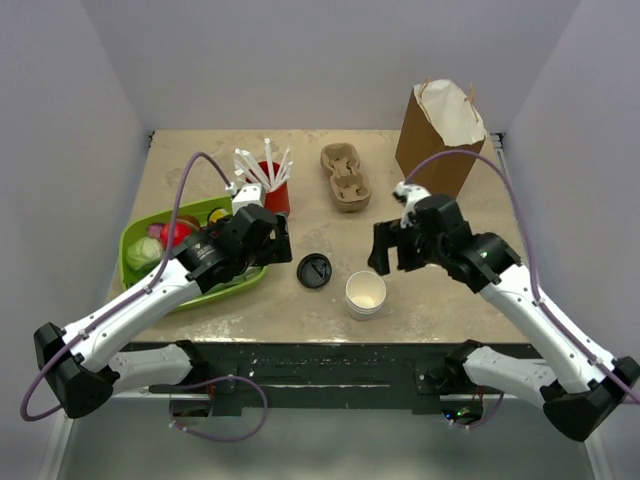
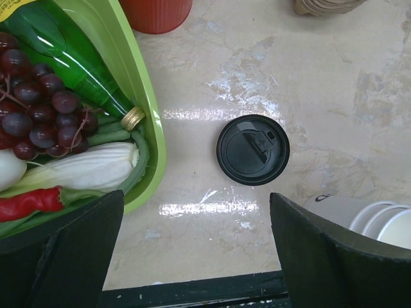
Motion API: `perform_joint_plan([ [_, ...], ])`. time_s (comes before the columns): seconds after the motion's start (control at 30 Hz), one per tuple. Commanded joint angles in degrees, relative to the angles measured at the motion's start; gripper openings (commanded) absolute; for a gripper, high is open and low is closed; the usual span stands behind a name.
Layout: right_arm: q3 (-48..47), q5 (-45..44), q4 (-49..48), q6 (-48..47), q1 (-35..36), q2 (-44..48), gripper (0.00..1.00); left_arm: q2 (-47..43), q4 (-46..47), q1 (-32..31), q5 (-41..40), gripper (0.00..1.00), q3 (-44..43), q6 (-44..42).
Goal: Pack the takeout coffee
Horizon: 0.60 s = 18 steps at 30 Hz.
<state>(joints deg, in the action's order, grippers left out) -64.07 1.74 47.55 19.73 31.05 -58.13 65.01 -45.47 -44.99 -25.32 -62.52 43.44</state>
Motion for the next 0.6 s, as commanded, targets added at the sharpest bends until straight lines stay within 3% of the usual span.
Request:
perform_joint_plan([
  [0.0, -2.8, 3.3, 3.5, 0.0, 8.9, -1.3, 0.88, -3.2, 0.8, 0.4, 0.8, 1.0, 0.8, -2.1],
  [0.33, -1.1, -2.3, 6.8, -0.1, 9.9, -5.9, 0.72, -5.0, 2.5, 0.4, 2.6, 1.0, 2.8, -2.4],
  [0.5, -0.2, 0.0, 5.6, 1.5, 9.9, -9.0, 0.54, -5.2, 2.0, 0.4, 2.6, 1.0, 3.3, -1.7],
  [0.57, 0.0, -0.4, 5.8, 1.6, 9.9, -9.5, 0.53, -5.4, 1.9, 0.4, 2.5, 1.0, 3.5, -1.8],
])
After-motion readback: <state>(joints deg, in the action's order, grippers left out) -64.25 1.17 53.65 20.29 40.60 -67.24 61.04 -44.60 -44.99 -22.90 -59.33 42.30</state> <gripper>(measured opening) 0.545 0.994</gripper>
